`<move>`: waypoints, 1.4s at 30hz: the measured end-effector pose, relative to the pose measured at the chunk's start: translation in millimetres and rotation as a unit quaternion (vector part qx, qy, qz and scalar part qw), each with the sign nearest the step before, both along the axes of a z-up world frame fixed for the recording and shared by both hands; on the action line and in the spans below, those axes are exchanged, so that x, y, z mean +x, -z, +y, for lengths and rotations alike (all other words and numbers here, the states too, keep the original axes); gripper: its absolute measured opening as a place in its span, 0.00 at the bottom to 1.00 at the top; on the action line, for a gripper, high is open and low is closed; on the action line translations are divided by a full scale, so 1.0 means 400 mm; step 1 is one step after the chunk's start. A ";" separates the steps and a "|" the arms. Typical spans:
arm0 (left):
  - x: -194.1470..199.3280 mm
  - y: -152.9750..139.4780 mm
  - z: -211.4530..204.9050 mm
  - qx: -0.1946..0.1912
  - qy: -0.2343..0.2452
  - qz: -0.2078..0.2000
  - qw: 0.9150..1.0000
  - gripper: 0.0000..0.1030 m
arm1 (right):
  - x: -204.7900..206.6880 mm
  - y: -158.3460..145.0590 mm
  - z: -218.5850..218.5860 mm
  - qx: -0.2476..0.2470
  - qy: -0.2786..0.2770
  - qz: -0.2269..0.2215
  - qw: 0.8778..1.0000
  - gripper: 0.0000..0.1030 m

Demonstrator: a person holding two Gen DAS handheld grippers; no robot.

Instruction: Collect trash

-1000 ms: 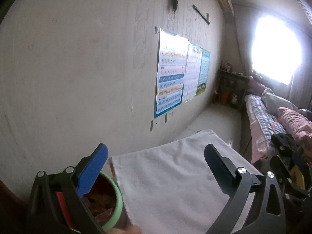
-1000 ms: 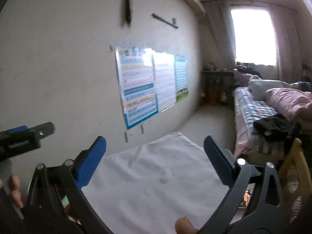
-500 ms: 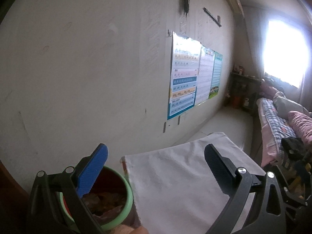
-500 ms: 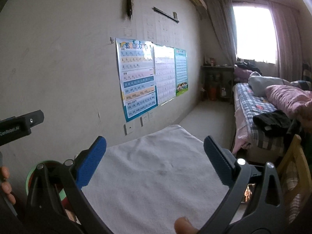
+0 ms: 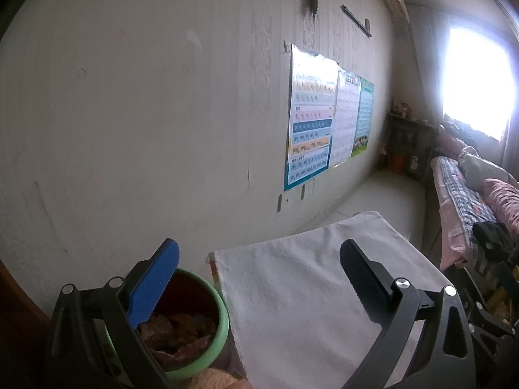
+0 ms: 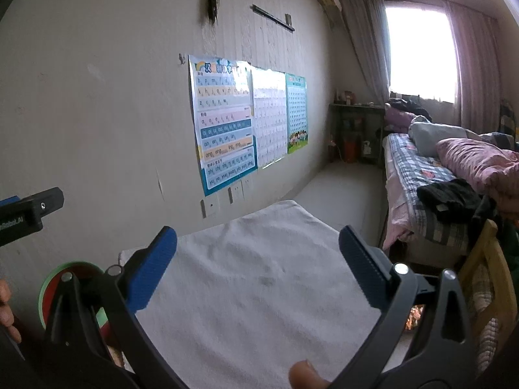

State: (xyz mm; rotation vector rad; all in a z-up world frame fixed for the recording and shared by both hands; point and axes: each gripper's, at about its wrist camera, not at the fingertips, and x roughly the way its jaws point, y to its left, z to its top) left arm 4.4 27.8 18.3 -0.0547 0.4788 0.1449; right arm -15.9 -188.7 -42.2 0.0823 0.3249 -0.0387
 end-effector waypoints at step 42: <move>0.017 0.035 0.002 0.008 -0.001 0.033 0.999 0.92 | 0.024 0.049 -0.002 0.015 -0.011 0.041 0.999 0.96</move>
